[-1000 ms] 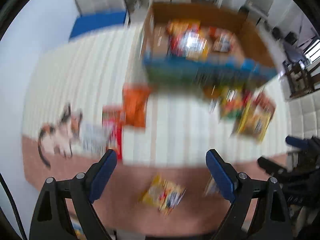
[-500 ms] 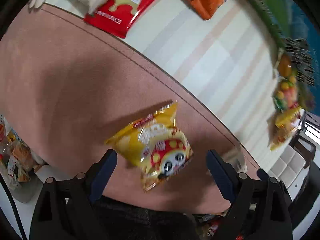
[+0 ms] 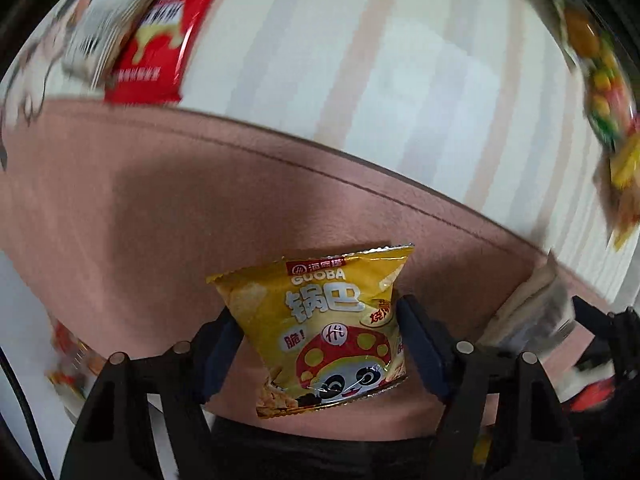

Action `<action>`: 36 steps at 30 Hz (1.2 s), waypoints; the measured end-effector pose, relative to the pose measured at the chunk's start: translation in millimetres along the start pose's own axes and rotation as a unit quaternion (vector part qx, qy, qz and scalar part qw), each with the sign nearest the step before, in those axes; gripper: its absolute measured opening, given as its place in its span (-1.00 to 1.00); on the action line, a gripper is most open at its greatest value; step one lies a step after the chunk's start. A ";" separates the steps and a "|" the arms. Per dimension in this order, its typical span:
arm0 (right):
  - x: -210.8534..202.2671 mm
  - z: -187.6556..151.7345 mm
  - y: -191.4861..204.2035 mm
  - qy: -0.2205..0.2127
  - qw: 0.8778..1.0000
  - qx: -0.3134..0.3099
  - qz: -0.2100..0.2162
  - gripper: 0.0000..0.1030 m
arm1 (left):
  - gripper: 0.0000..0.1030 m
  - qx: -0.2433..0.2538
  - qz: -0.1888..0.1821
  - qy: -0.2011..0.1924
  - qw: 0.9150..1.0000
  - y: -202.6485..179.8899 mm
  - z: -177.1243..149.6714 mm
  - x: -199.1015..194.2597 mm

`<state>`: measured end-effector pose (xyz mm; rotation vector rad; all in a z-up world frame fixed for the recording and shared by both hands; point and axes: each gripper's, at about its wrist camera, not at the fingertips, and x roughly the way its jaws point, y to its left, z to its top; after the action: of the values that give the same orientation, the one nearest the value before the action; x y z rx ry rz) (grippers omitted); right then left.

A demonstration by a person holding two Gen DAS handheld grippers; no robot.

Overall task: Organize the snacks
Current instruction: 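Grasp the yellow Guoba bag with left tool while right tool grasps white Franzzi pack, then lift both held packs and carry them over the cardboard box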

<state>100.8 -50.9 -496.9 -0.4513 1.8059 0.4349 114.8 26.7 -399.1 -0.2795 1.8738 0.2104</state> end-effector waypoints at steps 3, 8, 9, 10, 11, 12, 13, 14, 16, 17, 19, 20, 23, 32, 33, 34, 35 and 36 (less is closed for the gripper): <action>1.1 -6.5 -19.9 -0.003 0.997 0.066 0.027 0.69 | 0.45 0.033 0.026 -0.019 0.999 -13.3 -4.0 0.6; 12.7 -24.1 -68.7 0.006 0.960 0.246 0.130 0.68 | 0.45 0.063 0.053 -0.042 0.996 -28.3 -7.5 0.6; 16.0 -27.5 -75.2 0.011 0.950 0.267 0.159 0.68 | 0.45 0.066 0.051 -0.042 0.996 -30.8 -8.2 1.6; 18.9 -30.2 -79.6 0.015 0.943 0.278 0.182 0.69 | 0.45 0.067 0.049 -0.043 0.996 -32.4 -8.9 1.8; 19.5 -31.9 -80.4 0.017 0.941 0.279 0.190 0.69 | 0.45 0.066 0.048 -0.043 0.996 -33.2 -10.1 2.5; 17.5 -33.2 -78.8 0.010 0.946 0.269 0.182 0.69 | 0.45 0.067 0.047 -0.043 0.996 -30.2 -11.9 3.8; 16.5 -32.9 -76.5 0.003 0.953 0.253 0.165 0.73 | 0.45 0.068 0.045 -0.044 0.996 -31.1 -13.2 4.8; 13.3 -30.3 -70.7 0.000 0.963 0.230 0.141 0.73 | 0.45 0.069 0.045 -0.045 0.996 -30.0 -14.1 5.3; 11.6 -22.8 -55.6 0.001 0.980 0.177 0.092 0.74 | 0.45 0.069 0.044 -0.047 0.996 -33.2 -16.3 8.2; 13.6 -20.5 -47.7 0.002 0.986 0.155 0.066 0.73 | 0.45 0.070 0.043 -0.048 0.995 -27.6 -13.4 7.1; 17.2 -19.9 -39.8 -0.003 0.990 0.137 0.025 0.68 | 0.45 0.070 0.043 -0.049 0.995 -26.9 -15.3 5.3; 17.7 -21.1 -40.4 -0.008 0.988 0.151 0.021 0.60 | 0.45 0.071 0.043 -0.050 0.995 -27.1 -17.4 5.3; 22.8 -28.6 -56.2 -0.007 0.970 0.235 0.065 0.34 | 0.45 0.074 0.043 -0.052 0.995 -30.2 -19.6 3.6; 34.8 -45.8 -78.7 0.007 0.944 0.301 0.133 0.38 | 0.45 0.077 0.041 -0.052 0.995 -21.9 -13.9 6.4; 37.3 -43.7 -67.8 0.008 0.946 0.298 0.128 0.38 | 0.41 0.079 0.041 -0.055 0.994 -23.0 -15.0 6.0; 37.9 -43.6 -65.6 0.010 0.949 0.292 0.120 0.38 | 0.28 0.082 0.038 -0.056 0.994 -25.2 -16.3 5.0; 39.1 -42.6 -62.2 0.011 0.951 0.288 0.113 0.38 | 0.23 0.085 0.035 -0.057 0.994 -27.3 -18.6 4.1; 39.7 -42.8 -59.0 0.010 0.953 0.285 0.105 0.38 | 0.17 0.089 0.040 -0.057 0.994 -29.8 -19.4 3.0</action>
<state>85.7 -126.5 -527.5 0.1408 1.9052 0.0376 105.1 -7.5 -396.0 -0.0696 1.7775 0.1103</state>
